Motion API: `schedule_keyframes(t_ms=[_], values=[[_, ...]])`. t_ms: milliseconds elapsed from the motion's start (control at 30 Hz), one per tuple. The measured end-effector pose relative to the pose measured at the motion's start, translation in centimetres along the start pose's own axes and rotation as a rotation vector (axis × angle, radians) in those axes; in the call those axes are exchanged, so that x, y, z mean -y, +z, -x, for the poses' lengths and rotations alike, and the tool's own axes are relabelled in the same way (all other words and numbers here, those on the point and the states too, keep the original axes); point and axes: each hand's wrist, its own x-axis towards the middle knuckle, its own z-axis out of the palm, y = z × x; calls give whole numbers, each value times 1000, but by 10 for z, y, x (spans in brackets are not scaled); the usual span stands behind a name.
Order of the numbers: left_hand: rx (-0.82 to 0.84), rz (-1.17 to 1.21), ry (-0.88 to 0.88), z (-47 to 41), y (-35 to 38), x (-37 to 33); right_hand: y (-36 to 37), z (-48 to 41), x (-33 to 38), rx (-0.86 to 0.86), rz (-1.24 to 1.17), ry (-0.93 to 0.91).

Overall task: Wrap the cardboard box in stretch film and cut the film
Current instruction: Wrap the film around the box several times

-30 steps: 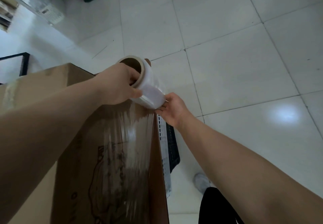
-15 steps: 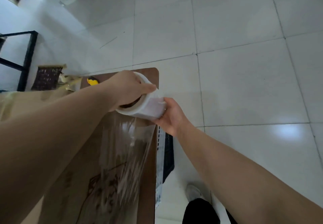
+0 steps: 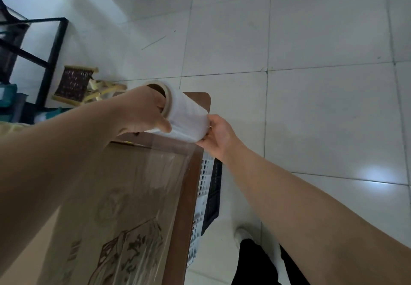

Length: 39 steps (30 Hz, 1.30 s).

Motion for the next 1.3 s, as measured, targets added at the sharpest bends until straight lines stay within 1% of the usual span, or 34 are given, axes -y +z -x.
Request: schedule_keyframes(t_ms=[100,200,300,467,533,600,700,800,867,967,1067,1200,1233,1300], values=[[6,27,-69,-12,-5,7,6,-11,-3,15,-11,1],[-52,90,-105,-25,-8,13,10,-22,-5,0,-1,5],[-44,68,-58,-32,-14,14,18,-31,-2,-10,18,-3],[-113,-32,24,-43,-32,36,50,-49,5,-42,153,-9],[-103,-54,35,-48,-37,44,62,-55,5,-33,149,5],[-100,-15,25,-54,-41,50,70,-61,4,-19,122,22],[-114,96,-57,-66,-44,55,77,-70,1,19,118,67],[-111,157,-174,-78,-48,58,83,-80,2,31,177,141],[-88,230,-214,-83,-52,62,88,-87,5,40,225,190],[-28,159,-249,-85,-57,69,96,-100,10,30,333,225],[-41,133,-244,-84,-66,74,111,-113,12,13,428,271],[-52,140,-308,-88,-72,80,128,-130,12,12,407,328],[-52,165,-330,-90,-71,85,130,-134,10,14,408,343],[-72,290,-394,-96,-71,94,132,-138,7,36,414,376]])
